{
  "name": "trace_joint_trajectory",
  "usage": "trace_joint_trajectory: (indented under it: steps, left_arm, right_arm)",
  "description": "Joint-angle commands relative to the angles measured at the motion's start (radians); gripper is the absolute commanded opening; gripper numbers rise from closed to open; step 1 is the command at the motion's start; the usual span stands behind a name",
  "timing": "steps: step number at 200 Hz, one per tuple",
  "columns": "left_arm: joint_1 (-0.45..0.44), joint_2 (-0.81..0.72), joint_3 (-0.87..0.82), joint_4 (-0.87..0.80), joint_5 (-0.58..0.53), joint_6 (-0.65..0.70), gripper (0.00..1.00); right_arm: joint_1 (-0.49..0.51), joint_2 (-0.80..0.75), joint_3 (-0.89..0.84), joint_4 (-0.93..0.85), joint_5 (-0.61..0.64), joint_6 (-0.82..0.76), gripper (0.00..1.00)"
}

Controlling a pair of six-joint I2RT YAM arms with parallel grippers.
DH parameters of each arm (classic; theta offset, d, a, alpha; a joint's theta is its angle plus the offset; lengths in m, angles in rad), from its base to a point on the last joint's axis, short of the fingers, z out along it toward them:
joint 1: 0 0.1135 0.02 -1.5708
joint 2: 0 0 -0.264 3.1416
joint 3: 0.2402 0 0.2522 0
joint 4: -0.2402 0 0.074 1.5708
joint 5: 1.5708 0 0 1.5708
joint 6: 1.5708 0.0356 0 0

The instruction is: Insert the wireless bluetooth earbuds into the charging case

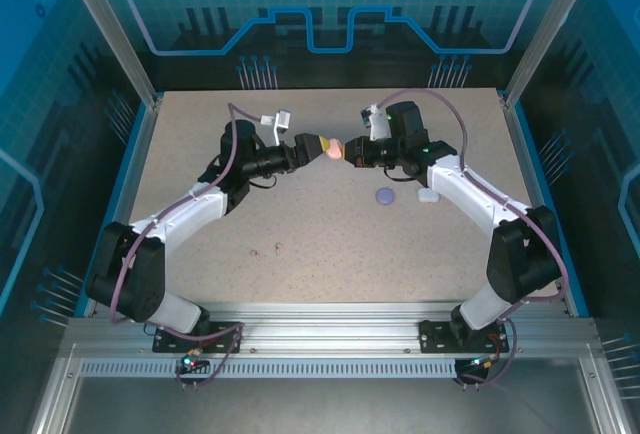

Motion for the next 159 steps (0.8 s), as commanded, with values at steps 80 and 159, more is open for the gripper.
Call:
trace_joint_trajectory:
  steps: [80, 159]
  left_arm:
    - [0.028, -0.118, 0.126, -0.581, -0.378, 0.419, 0.99]
    - [0.029, -0.055, 0.250, -0.694, -0.124, 0.666, 0.99]
  right_arm:
    - [0.050, -0.062, 0.115, -0.266, 0.293, -0.374, 0.00]
    - [0.062, -0.067, 0.175, -0.284, 0.237, -0.644, 0.00]
